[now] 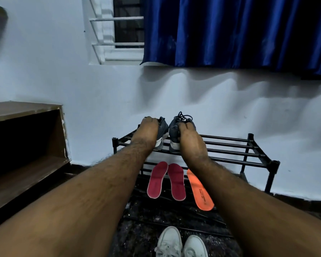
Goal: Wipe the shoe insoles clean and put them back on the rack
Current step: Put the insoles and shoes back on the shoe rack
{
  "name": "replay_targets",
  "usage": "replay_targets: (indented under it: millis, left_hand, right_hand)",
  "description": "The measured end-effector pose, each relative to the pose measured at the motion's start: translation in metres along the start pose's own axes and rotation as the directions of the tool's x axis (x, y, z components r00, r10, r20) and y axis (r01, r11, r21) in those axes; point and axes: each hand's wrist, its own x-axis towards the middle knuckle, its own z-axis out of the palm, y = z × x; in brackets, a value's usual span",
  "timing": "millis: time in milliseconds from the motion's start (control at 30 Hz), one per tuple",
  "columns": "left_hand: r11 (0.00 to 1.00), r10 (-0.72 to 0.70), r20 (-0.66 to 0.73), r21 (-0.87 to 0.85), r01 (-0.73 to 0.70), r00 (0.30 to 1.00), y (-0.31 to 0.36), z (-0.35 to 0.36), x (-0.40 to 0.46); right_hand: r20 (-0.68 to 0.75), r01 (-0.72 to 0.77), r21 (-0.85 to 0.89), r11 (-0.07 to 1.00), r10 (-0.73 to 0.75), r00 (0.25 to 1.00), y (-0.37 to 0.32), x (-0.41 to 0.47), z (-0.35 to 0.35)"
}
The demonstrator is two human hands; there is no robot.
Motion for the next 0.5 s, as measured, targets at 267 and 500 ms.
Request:
replay_targets:
  millis: [267, 500]
  left_hand:
    - [0.985, 0.022, -0.097, 0.172, -0.005, 0.995, 0.019, -0.013, -0.055]
    - [0.997, 0.045, -0.088, 0.072, -0.039, 0.995, 0.054, -0.061, -0.117]
  right_hand:
    - [-0.002, -0.039, -0.058, 0.998, 0.039, 0.999, -0.007, -0.038, -0.028]
    - [0.067, -0.06, -0.101, 0.993, 0.067, 0.995, -0.027, -0.086, -0.08]
